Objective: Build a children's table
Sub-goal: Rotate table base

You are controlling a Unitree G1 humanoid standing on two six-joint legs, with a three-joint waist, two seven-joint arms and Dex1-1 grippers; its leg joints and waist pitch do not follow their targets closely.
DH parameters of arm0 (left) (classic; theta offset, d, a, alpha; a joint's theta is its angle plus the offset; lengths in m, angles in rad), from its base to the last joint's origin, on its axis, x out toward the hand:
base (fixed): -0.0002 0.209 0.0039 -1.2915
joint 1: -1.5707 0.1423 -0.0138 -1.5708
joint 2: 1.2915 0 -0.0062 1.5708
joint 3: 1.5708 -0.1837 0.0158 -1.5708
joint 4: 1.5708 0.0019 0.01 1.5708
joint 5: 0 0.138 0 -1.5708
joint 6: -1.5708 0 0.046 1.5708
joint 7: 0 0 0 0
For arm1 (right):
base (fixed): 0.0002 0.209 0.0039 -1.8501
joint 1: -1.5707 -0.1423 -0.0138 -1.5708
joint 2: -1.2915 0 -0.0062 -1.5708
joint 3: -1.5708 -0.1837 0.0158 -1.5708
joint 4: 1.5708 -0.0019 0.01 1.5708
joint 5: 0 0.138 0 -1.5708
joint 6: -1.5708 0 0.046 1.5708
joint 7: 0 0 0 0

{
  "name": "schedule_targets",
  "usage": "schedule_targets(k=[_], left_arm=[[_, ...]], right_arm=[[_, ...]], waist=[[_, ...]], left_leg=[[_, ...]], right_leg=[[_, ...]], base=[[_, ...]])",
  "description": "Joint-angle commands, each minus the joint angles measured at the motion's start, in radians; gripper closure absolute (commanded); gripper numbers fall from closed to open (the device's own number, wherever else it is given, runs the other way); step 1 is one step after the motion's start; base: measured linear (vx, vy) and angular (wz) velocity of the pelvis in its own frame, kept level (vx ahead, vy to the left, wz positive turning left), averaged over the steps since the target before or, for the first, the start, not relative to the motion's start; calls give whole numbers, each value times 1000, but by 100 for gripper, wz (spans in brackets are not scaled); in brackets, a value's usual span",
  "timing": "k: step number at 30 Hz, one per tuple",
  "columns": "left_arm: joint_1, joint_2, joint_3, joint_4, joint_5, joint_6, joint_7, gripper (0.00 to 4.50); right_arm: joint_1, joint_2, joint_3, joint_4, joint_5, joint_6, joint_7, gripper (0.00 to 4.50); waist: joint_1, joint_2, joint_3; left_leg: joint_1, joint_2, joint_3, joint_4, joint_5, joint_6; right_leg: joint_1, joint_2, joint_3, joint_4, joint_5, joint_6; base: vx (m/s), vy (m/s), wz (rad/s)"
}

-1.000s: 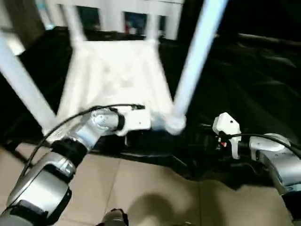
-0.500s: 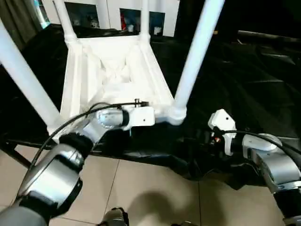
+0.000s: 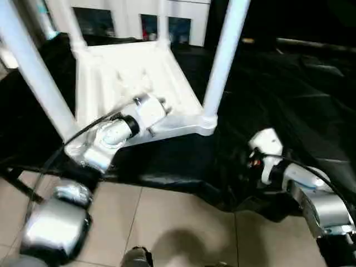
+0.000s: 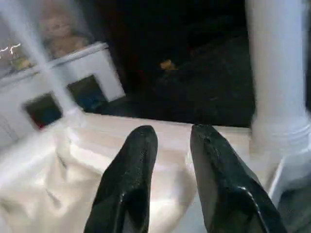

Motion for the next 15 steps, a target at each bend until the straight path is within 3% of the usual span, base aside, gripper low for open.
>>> schedule_targets(k=[1,3,4,5,7,8,9,11,12,13,15], left_arm=[[63,-28,32,-99,-94,82,47,309],[167,-60,28,-170,-59,85,161,309],[217,-73,21,-201,-36,69,213,309],[273,-84,15,-245,-8,68,262,309],[368,-108,43,-339,52,76,318,309],[369,-108,43,-340,53,75,319,309],[412,-113,57,-384,72,73,322,309],[463,-103,55,-441,76,90,294,309],[493,-98,52,-469,95,101,299,309],[493,-98,52,-469,95,101,299,309],[553,-85,35,-513,126,97,325,309]], right_arm=[[30,12,-37,-19,6,26,-71,133],[64,67,-78,-36,-2,52,-185,133],[78,94,-100,-46,-5,62,-238,133],[102,120,-119,-60,-13,68,-290,133],[155,151,-135,-90,-44,49,-354,133],[156,151,-135,-91,-45,48,-355,133],[187,159,-133,-105,-64,6,-372,133],[222,160,-127,-125,-72,-38,-370,133],[244,157,-122,-134,-83,-81,-366,133],[244,157,-122,-134,-83,-81,-366,133],[279,178,-134,-166,-55,-101,-367,133]], waist=[[-3,-7,-90],[-7,-19,-90],[-10,-14,-89],[-17,-20,-86],[-21,-19,-88],[-21,-18,-87],[-23,-18,-89],[-26,-20,-84],[-27,-12,-82],[-35,-18,-79],[-45,-7,-80]], left_leg=[[37,32,-14,-59,-324,3],[41,33,-15,-63,-360,-13],[40,34,-17,-68,-377,-24],[43,38,-21,-73,-414,-42],[43,37,-22,-76,-424,-54],[46,36,-21,-75,-431,-57],[49,32,-23,-75,-451,-64],[45,31,-25,-79,-462,-63],[49,30,-27,-78,-487,-66],[47,30,-28,-79,-500,-65],[47,26,-30,-80,-521,-67]], right_leg=[[24,-69,41,-91,-183,-251],[21,-67,43,-99,-255,-205],[18,-68,45,-104,-295,-170],[16,-67,46,-110,-356,-135],[14,-68,48,-119,-393,-97],[11,-67,49,-124,-403,-85],[8,-67,48,-131,-438,-61],[8,-68,46,-137,-465,-46],[2,-69,46,-141,-494,-38],[1,-67,45,-144,-504,-31],[0,-63,43,-149,-517,-17]], base=[[0,0,0],[0,0,0],[0,0,0],[0,0,0],[0,0,0],[0,0,0],[0,0,0],[0,0,0],[0,0,0],[0,0,0],[0,0,0]])
